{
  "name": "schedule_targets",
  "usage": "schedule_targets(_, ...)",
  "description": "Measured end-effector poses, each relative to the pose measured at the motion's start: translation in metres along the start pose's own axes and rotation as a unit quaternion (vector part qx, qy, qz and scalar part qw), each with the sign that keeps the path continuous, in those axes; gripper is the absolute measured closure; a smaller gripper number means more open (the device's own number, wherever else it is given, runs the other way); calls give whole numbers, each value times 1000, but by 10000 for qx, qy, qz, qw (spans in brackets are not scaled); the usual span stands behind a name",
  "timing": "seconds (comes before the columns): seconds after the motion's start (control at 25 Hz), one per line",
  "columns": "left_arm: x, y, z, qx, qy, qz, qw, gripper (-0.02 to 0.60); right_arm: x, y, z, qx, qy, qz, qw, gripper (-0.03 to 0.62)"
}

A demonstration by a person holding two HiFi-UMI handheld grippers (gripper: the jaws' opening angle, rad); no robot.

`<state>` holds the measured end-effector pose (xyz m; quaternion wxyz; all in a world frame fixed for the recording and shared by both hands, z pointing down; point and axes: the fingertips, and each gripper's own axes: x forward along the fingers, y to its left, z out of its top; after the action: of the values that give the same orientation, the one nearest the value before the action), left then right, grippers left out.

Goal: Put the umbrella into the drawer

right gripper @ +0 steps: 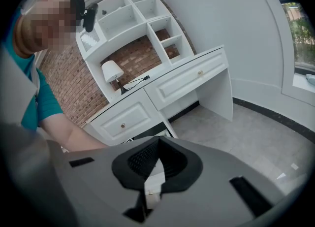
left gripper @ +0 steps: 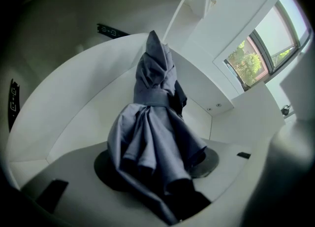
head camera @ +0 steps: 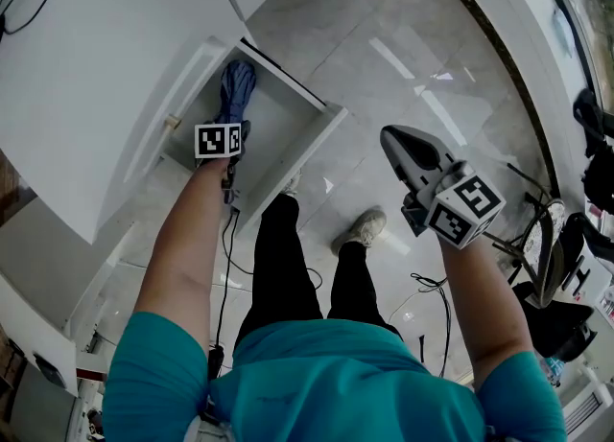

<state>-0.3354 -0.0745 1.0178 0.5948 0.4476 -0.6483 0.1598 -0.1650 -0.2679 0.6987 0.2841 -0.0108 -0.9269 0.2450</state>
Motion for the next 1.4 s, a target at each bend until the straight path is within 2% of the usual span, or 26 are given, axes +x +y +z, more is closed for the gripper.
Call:
schedule_targets(0.28, 6, 4, 9, -438, -185, 4, 9989, 334, -5, -2, 0, 14, 0, 13, 10000, 572)
schedule_targets(0.52, 13, -6, -3, -772, -27, -339, 9964, 307, -6, -3, -6, 77, -30, -18, 10000, 572)
schedule_targets(0.76, -11, -6, 4, -967, -298, -283, 9945, 295, -18, 4, 2, 52, -116, -39, 9999, 572)
schedule_targets(0.92, -40, -14, 9, -748, -409, -269, 9960, 296, -30, 6, 17, 37, -263, -113, 9996, 572)
schedule_targets(1.08, -81, -36, 16, -544, -616, -452, 9956, 296, -52, 11, 33, 35, -374, -200, 9991, 572)
schedule_targets(1.28, -137, -88, 25, 126, -875, -691, 9937, 297, -92, 16, 57, -17, -532, -293, 9982, 572)
schedule_targets(1.4, -180, -115, 45, 341, -1217, -826, 9885, 319, -115, 21, 75, -4, -716, -321, 9969, 572)
